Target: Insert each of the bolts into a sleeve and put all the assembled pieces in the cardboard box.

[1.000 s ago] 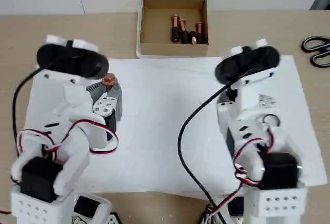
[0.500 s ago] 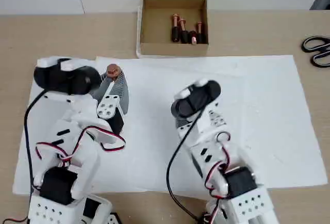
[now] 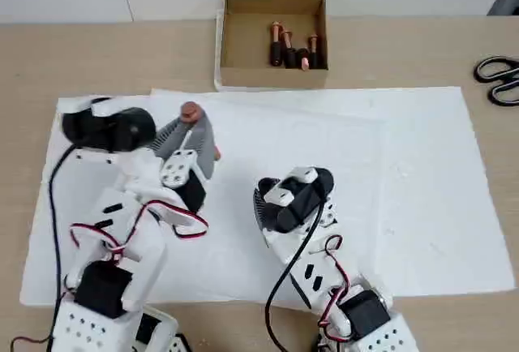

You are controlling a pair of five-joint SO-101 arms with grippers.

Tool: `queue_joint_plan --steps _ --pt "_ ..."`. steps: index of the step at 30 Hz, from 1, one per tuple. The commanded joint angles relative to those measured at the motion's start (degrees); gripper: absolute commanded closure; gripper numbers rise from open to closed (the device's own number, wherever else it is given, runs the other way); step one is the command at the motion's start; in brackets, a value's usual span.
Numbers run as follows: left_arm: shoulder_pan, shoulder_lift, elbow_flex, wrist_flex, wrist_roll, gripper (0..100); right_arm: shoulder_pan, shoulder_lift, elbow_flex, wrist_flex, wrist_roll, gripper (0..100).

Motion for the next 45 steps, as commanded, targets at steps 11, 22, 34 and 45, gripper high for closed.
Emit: queue_joint_plan --steps 11,22,34,45 --pt "7.4 -1.1 3.9 -2.3 0.3 99 -3.3 -1.6 0.4 -1.8 -4.7 99.4" --pt "10.2 -1.1 6.5 -2.2 0.3 99 -4.4 -1.6 0.4 -2.1 -4.6 99.4" --pt "10.5 -1.1 6.7 -2.2 0.2 99 -4.5 -1.6 0.4 -2.1 -4.6 99.5" --pt "10.5 -0.9 6.8 -2.2 0.2 99 -4.9 -1.6 0.4 -2.1 -4.5 99.5"
